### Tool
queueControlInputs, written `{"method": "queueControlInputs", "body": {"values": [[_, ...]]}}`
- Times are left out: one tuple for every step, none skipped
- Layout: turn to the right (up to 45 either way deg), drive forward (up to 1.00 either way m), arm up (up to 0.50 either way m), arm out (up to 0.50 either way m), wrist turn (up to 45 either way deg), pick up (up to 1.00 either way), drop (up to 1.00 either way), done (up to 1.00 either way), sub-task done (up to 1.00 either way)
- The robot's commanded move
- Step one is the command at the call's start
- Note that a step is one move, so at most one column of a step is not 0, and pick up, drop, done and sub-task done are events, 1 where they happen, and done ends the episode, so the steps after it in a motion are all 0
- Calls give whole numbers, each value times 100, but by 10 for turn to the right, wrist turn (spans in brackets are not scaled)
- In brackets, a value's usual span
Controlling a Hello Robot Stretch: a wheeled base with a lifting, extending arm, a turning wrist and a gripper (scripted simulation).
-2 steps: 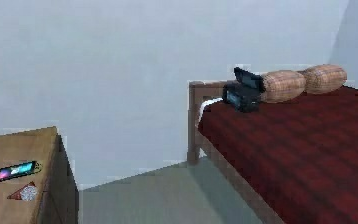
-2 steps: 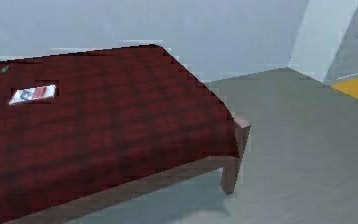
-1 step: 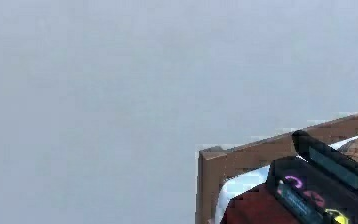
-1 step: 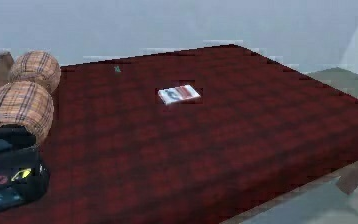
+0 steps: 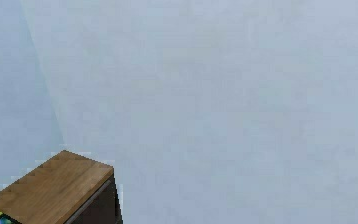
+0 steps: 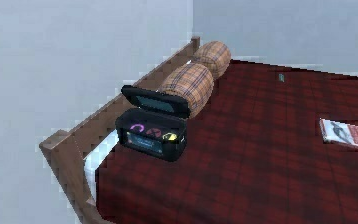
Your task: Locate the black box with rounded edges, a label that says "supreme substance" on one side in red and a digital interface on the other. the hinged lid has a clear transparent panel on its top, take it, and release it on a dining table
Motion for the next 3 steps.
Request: {"method": "queueControlInputs", "body": {"values": [[0,0,50,0,0,0,0,0,0],[0,0,38,0,0,0,0,0,0],[0,0,0,30,0,0,0,0,0]]}}
